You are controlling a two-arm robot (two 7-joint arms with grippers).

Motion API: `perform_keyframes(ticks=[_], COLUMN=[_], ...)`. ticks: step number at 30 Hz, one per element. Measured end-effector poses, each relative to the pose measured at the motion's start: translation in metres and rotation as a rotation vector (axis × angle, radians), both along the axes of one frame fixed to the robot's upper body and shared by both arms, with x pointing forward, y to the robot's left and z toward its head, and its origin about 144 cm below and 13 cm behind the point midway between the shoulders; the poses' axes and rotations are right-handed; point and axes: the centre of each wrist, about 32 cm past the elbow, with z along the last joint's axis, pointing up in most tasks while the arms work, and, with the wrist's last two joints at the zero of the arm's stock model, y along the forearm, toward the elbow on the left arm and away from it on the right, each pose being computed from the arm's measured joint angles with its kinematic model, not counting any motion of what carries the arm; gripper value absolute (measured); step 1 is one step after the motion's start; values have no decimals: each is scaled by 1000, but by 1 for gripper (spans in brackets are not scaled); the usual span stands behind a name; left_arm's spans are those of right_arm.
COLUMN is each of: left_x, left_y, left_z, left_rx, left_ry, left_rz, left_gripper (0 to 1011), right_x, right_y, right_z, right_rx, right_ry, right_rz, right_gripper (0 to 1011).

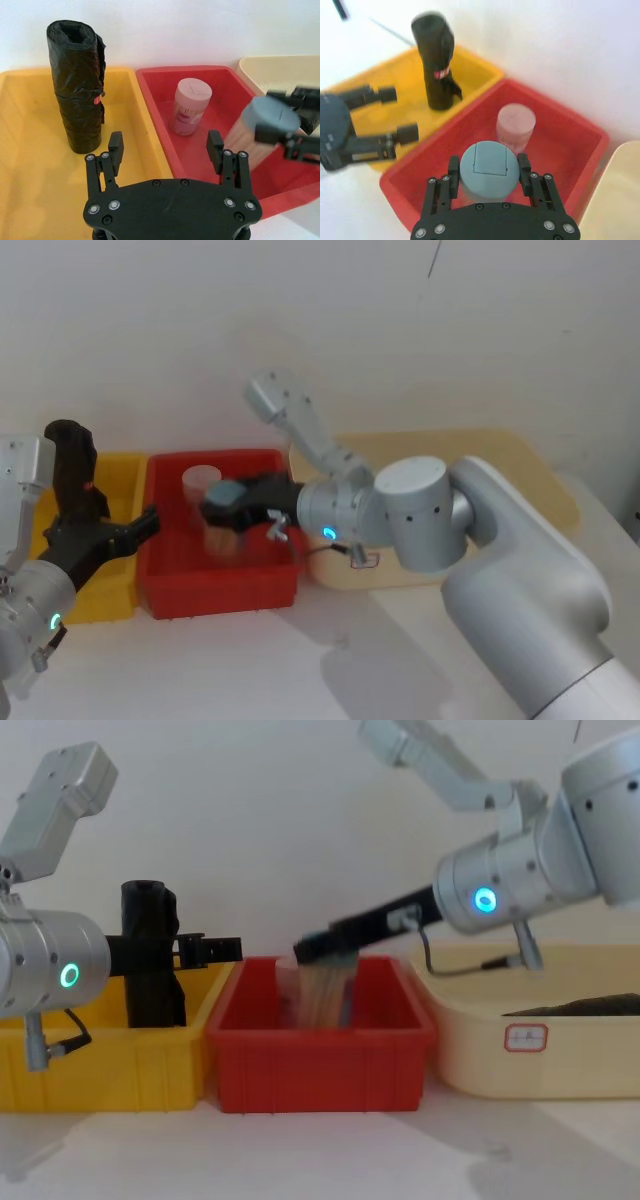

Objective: Pick up the garbage bag with the one hand and transfer it to the other hand.

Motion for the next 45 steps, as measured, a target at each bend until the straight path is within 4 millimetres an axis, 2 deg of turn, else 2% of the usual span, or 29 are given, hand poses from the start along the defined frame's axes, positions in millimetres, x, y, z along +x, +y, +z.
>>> perform_keyframes(ticks=[12, 18, 22, 31, 38, 41, 42, 45], left_x=[0, 0, 0, 0, 0, 0, 0, 0], left_y=[0, 0, 0, 0, 0, 0, 0, 0], left_z=[0, 0, 0, 0, 0, 0, 0, 0], left_rx=[0, 0, 0, 0, 0, 0, 0, 0], left_ry=[0, 0, 0, 0, 0, 0, 0, 0], left_rz=[0, 0, 0, 0, 0, 0, 0, 0], left_gripper=[1001, 1001, 1001, 1000, 1000, 1001, 1001, 1001], right_x=[9, 16, 19, 27, 32, 32, 31, 30], right_y=[-11, -30, -44, -81, -116, -125, -129, -134], right_z=[46, 68, 76, 78, 66, 60, 57, 52], right_rx=[144, 230, 267, 316, 339, 346, 352, 364], right_ry=[-31, -53, -65, -74, -69, -64, -60, -59], right_rz=[-65, -137, -185, -306, -414, -437, -449, -460], right_gripper=[680, 680, 680, 680, 682, 720, 774, 849])
